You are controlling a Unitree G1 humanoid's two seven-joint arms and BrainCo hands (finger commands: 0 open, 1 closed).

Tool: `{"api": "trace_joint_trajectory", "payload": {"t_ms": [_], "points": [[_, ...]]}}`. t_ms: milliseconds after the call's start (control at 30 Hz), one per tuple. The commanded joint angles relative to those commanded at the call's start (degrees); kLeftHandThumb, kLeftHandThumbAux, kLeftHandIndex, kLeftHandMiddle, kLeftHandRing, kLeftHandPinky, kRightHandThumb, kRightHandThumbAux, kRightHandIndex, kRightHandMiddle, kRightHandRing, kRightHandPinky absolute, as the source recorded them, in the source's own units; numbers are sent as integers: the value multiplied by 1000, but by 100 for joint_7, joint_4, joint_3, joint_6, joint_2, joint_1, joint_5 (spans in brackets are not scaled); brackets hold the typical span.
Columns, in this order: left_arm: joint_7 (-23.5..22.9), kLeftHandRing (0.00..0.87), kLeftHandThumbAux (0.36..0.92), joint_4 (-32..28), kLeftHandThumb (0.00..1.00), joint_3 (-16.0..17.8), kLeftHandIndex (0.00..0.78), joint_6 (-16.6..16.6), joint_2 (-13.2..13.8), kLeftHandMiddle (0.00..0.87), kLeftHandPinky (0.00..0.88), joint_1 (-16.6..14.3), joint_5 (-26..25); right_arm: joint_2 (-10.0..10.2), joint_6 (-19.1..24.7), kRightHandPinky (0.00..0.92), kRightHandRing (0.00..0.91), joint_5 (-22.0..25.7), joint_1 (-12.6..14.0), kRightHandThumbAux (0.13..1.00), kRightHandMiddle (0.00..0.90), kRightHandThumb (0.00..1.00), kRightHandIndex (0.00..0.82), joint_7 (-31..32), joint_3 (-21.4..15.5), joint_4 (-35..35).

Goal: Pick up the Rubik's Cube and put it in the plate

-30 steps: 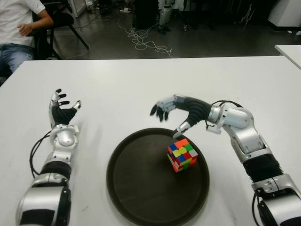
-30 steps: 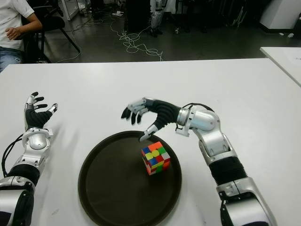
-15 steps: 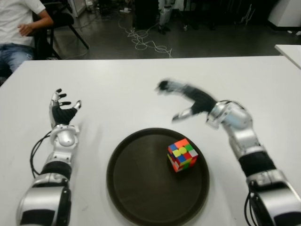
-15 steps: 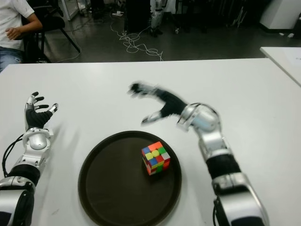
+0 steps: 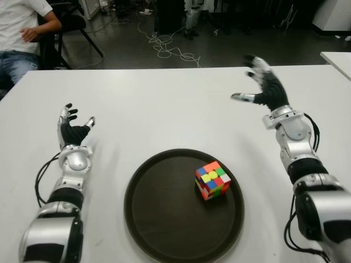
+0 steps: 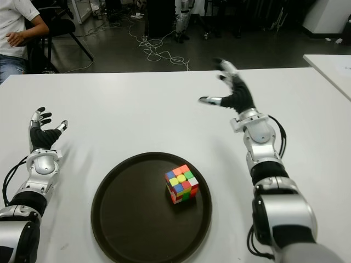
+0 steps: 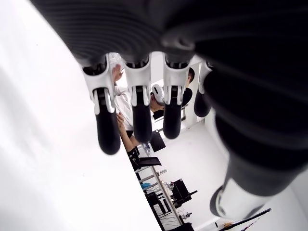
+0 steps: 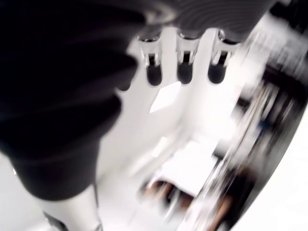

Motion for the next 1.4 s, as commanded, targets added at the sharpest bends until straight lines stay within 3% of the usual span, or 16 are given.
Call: {"api": "trace_joint_trajectory", "payload": {"t_ms": [167,500,567,700,967,1400], "points": [[-41,291,757,12,124,-17,131,-36,15,226,399,4,10,-184,-67,0,0,-349,38,809,0,0,0,-926,32,253],[-58,292,766,5,83,-20,132,-63,20,237,369,10,5,-154,91,0,0,-668,30,784,0,0,0,-1654,102,445],[-58,287,766,7,82,-19,131,-69,20,235,365,14,3,-150,99,0,0,-687,44,790,0,0,0,-1693,101,462],[-59,304,765,14,117,-8,135,-70,22,246,390,13,-9,-122,524,0,0,-725,81,812,0,0,0,-1737,107,627],[-59,332,776,15,103,-14,139,-49,29,268,402,32,0,-113,1043,0,0,-659,8,763,0,0,0,-1564,37,675],[-118,339,757,19,135,29,151,-172,12,260,445,70,-52,-51,1757,0,0,-212,-60,717,0,0,5,-1078,-428,712]]}}
